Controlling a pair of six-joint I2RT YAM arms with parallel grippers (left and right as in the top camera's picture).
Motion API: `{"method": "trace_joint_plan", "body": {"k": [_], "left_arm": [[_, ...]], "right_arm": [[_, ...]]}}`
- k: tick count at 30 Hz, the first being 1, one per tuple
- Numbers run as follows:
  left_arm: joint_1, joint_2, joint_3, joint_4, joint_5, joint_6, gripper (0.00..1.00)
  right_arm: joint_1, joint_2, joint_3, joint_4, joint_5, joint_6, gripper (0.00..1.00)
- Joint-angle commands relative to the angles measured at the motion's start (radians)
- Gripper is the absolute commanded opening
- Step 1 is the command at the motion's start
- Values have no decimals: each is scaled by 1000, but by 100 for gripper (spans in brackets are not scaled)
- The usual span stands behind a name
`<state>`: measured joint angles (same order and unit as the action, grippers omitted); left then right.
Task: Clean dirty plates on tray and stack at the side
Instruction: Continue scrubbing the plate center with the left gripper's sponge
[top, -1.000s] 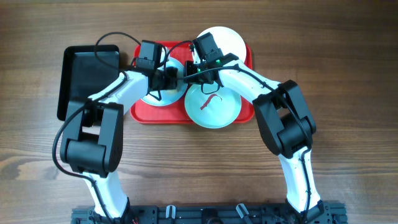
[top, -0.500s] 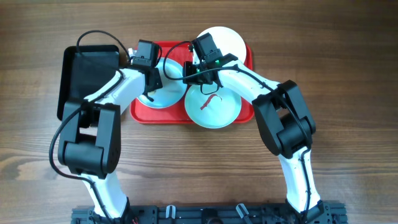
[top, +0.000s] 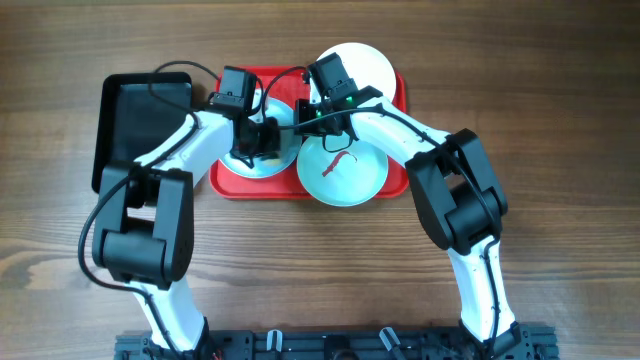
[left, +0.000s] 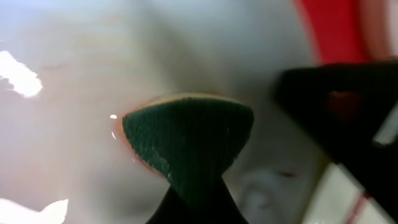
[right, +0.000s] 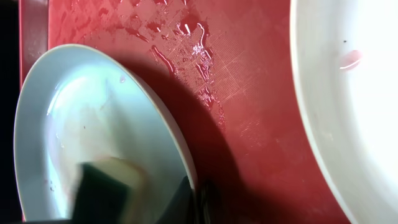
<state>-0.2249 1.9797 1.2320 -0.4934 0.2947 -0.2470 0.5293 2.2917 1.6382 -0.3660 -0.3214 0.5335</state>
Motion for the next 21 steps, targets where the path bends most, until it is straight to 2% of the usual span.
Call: {"method": "trace_joint_plan", "body": {"k": [1,4,8,13,15,21], "left_arm": [[-19,55,-35,98,195,53,4],[-19,55,-35,196,65,53,4],[-19,55,-35,275,-179,52,4],[-19,55,-35,243,-550,-60,4],[-19,54,-35,198,-649,-88,4],[-20,48,-35,15,-626,-109,4]], "right_arm": [[0,25,10,6,-16,12,4],[0,25,10,6,-16,12,4],[0,25,10,3,-16,11,4],[0,25,10,2,-16,11,4],[0,25,10,2,-16,11,4],[0,25,10,2,-16,11,4]]}}
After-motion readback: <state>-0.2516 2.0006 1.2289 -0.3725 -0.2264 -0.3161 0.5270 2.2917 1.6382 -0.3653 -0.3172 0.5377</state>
